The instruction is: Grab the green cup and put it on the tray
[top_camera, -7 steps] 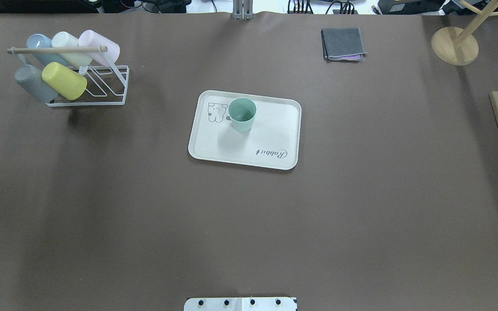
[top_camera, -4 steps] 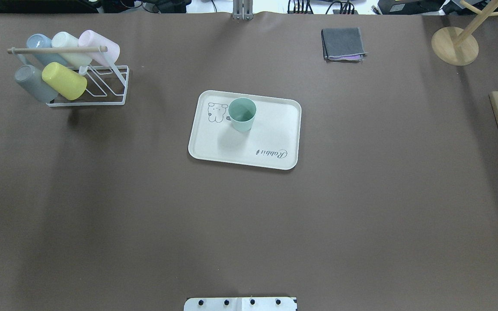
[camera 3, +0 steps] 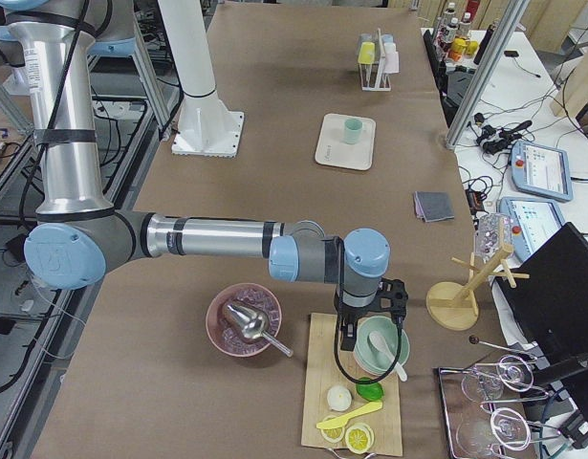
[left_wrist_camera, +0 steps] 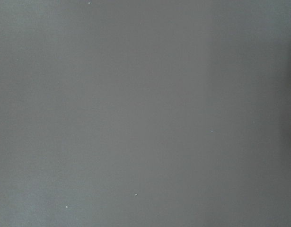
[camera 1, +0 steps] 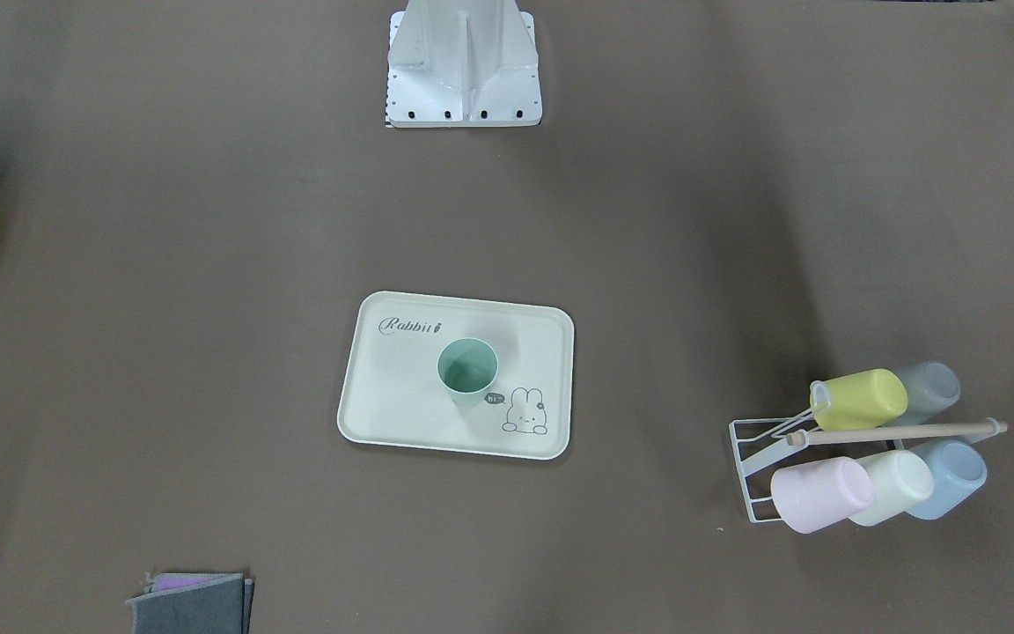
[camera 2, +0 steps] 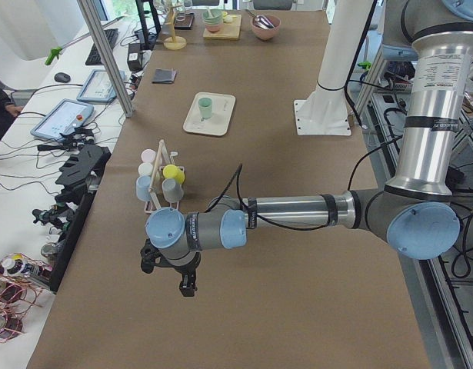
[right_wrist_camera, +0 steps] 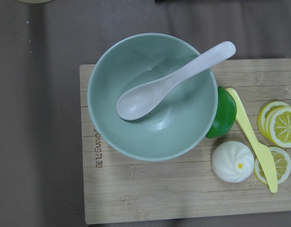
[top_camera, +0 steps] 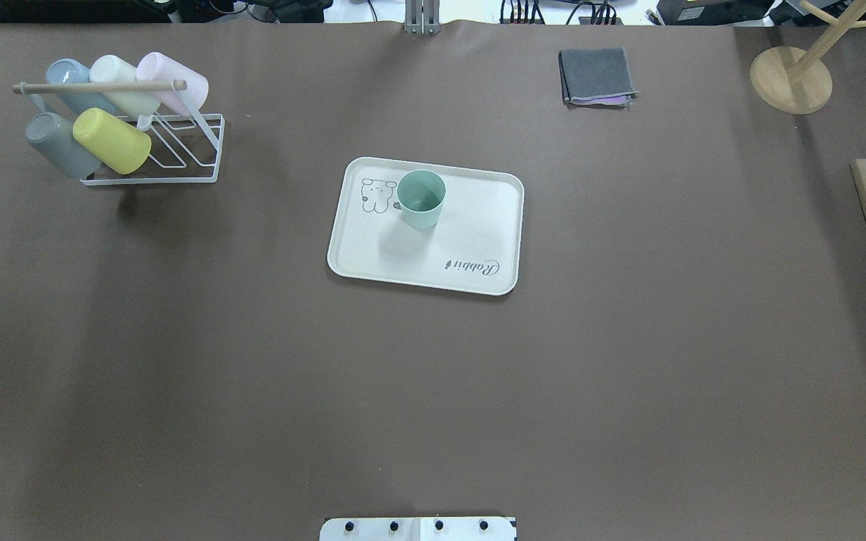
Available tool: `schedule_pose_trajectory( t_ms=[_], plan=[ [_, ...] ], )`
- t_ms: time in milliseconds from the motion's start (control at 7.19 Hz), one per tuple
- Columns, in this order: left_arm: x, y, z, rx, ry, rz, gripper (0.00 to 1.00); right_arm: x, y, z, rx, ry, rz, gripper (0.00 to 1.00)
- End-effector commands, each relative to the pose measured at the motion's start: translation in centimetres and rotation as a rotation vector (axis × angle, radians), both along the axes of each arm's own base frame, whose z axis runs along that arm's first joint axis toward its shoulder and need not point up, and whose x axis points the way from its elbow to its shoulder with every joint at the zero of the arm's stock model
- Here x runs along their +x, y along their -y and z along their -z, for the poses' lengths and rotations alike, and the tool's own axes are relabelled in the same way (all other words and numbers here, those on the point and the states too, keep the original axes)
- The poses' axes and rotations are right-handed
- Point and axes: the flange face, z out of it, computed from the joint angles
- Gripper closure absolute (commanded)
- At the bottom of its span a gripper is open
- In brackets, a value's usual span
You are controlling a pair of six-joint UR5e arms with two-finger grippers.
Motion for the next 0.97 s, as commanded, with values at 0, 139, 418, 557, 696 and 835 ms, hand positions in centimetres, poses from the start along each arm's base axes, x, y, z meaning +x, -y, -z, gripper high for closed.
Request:
schedule_pose_trajectory(
  t_ms=[0, 139, 418, 557, 696, 835],
  plan=[
    [0.0, 0.0, 0.1, 0.007, 0.008, -0.002, 0.02, 0.0, -0.1, -0.1, 0.000, 0.000, 0.000, 0.00],
    [0.1, 0.4, 0.5, 0.015, 0.004, 0.000, 0.02, 0.0, -0.1, -0.1, 0.000, 0.001, 0.000, 0.00],
    [0.2, 1.0, 1.6, 0.033, 0.004, 0.001, 0.02, 0.0, -0.1, 0.0, 0.003, 0.001, 0.000, 0.00],
    [0.2, 1.0, 1.9, 0.039, 0.004, 0.001, 0.02, 0.0, -0.1, -0.1, 0.002, 0.001, 0.000, 0.00],
    [0.2, 1.0, 2.1, 0.042, 0.004, 0.001, 0.02, 0.0, -0.1, 0.0, 0.003, 0.001, 0.000, 0.00],
    [0.2, 1.0, 2.0, 0.040, 0.005, 0.000, 0.02, 0.0, -0.1, 0.0, 0.003, 0.001, 0.000, 0.00]
  ],
)
